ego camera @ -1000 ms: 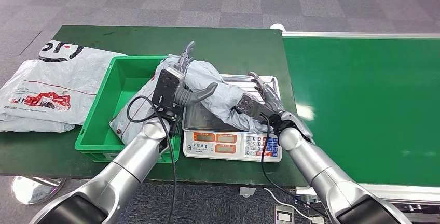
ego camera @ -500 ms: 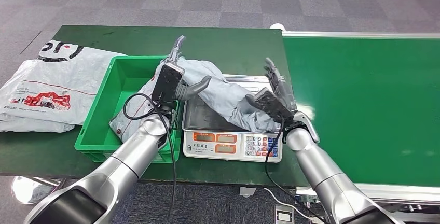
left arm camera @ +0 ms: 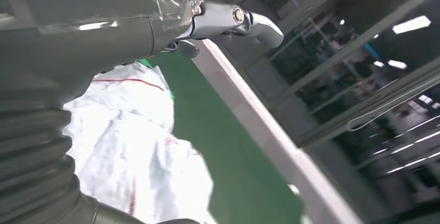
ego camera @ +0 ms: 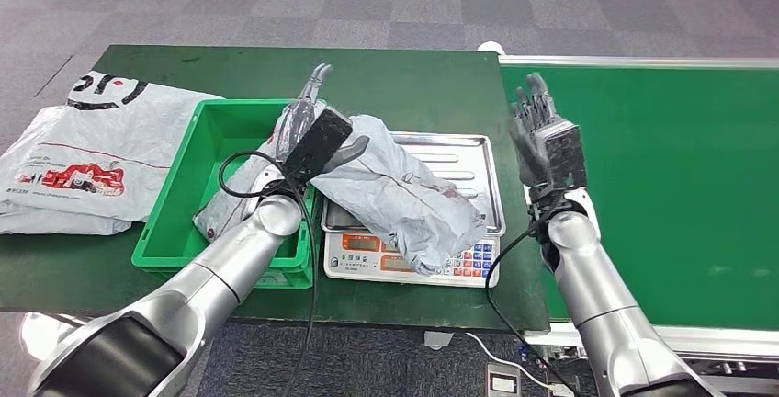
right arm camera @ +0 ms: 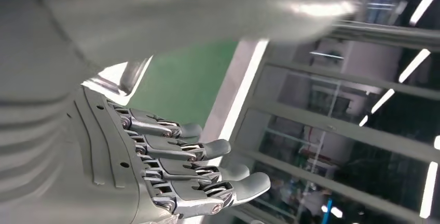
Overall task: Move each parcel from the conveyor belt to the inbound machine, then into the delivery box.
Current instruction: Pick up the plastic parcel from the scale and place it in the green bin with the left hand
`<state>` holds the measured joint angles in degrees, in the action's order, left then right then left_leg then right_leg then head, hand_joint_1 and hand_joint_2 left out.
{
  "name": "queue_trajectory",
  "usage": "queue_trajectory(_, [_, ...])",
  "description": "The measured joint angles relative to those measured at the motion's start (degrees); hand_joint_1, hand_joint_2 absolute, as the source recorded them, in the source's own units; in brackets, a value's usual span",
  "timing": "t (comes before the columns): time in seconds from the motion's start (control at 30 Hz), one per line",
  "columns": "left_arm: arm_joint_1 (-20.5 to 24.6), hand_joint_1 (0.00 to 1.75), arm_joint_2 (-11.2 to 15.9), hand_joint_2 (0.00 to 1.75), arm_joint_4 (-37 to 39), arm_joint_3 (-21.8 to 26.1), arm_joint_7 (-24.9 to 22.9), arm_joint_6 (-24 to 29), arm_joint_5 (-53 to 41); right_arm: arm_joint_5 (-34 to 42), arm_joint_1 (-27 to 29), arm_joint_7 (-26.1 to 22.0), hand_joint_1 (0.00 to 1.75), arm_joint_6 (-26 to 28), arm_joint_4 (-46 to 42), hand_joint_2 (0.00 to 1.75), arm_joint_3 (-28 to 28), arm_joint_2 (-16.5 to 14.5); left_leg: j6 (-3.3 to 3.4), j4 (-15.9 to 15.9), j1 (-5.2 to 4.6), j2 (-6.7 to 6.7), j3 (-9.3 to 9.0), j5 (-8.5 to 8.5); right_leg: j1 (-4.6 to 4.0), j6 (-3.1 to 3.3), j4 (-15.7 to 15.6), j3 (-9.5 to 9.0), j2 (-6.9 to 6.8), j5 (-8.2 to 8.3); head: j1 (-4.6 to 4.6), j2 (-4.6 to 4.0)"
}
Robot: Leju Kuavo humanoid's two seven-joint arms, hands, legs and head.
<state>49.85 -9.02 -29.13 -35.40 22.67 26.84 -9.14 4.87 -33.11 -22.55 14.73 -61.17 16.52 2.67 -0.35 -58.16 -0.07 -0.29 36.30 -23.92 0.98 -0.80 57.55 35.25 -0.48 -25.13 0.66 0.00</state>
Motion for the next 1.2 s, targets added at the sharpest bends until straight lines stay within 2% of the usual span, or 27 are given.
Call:
queue_trajectory(0.1, [0.3, 0.00, 0.3, 1.75, 0.5, -0.5, -0.9, -0.7, -1.9, 6.0, -0.8, -0.9, 0.00, -1.8, 1.5, 0.00, -0.6, 1.2, 0.00, 0.0, 0.00, 0.00, 0.00, 0.00, 0.01, 0.00, 0.0, -0.01, 0.00, 0.00, 0.00, 0.00])
queue_trajectory(0.23, [0.0, 0.00, 0.4, 1.75, 0.2, -0.5, 0.5, -7.3, 0.6, 10.5, -0.9, -1.8, 0.00, -2.9, 2.8, 0.00, -1.0, 2.7, 0.00, 0.0, -0.01, -0.07, 0.01, 0.00, 0.01, 0.00, 0.0, -0.04, -0.07, 0.00, 0.00, 0.00])
queue_trajectory(0.5, [-0.4, 0.00, 0.4, 1.75, -0.6, -0.3, 0.9, -10.5, 2.1, 11.4, -0.9, -2.1, 0.00, -2.7, 3.9, 0.00, -1.1, 3.9, 0.00, 0.0, 0.00, -0.03, 0.00, -0.01, 0.00, 0.00, 0.0, -0.01, -0.02, 0.00, 0.00, 0.00])
queue_trajectory(0.6, [-0.4, 0.00, 0.4, 1.75, -0.6, -0.1, -0.5, -17.9, 2.1, 10.8, -1.0, -2.4, 0.00, 0.5, 4.2, 0.00, -1.1, 4.2, 0.00, 0.0, 0.00, -0.03, 0.00, 0.00, 0.00, 0.00, 0.0, -0.01, -0.02, 0.00, 0.00, 0.00])
queue_trajectory(0.7, [-0.3, 0.00, 0.5, 1.75, -0.3, -1.2, -1.5, -23.7, -4.6, 10.6, -1.0, -2.0, 0.00, 2.7, 4.7, 0.00, -1.8, 4.7, 0.00, 0.0, -0.01, -0.03, 0.00, 0.00, 0.02, 0.00, 0.0, -0.01, -0.03, 0.00, 0.00, 0.00])
queue_trajectory(0.87, [-0.2, 0.00, 0.9, 1.75, 0.4, -7.4, 3.2, -24.5, -18.5, 10.7, -1.0, -0.4, 0.00, 2.1, 5.8, 0.00, -3.8, 6.0, 0.02, 0.0, -0.07, -0.03, 0.01, -0.01, 0.06, -0.01, 0.0, -0.02, -0.03, 0.00, 0.00, 0.00])
queue_trajectory(1.0, [-0.4, 0.00, 1.1, 1.75, 0.6, -11.4, 5.1, -25.9, -22.1, 10.5, -1.0, 0.1, 0.00, 1.5, 6.3, 1.75, -4.9, 6.6, 0.02, 0.0, -0.07, -0.01, -0.01, -0.02, 0.05, -0.01, 0.0, 0.00, -0.01, 0.00, 0.00, 0.00])
queue_trajectory(1.07, [0.4, 0.59, 1.2, 1.75, 0.8, -14.2, 7.9, -32.0, -26.8, 10.1, -0.7, 1.0, 0.00, 0.8, 6.4, 1.75, -5.1, 6.9, 0.02, 0.0, -0.05, -0.04, -0.02, -0.01, 0.04, 0.00, 0.0, 0.00, -0.05, 0.00, 0.00, 0.00])
queue_trajectory(1.13, [1.8, 1.47, 1.0, 1.75, 1.1, -19.2, 10.4, -40.4, -32.6, 9.3, -0.1, 2.5, 0.00, -0.2, 5.9, 1.75, -5.6, 7.0, 0.02, 0.0, -0.04, -0.08, -0.02, 0.00, 0.04, 0.00, 0.0, -0.02, -0.10, 0.00, 0.01, 0.00])
queue_trajectory(1.2, [3.5, 1.75, 0.6, 1.75, 1.3, -23.7, 10.9, -45.2, -35.0, 8.4, 0.6, 4.0, 0.00, -1.0, 4.7, 1.75, -6.4, 7.1, 0.02, 0.0, -0.04, -0.09, -0.02, 0.00, 0.04, 0.00, 0.0, -0.05, -0.12, 0.00, 0.01, 0.00])
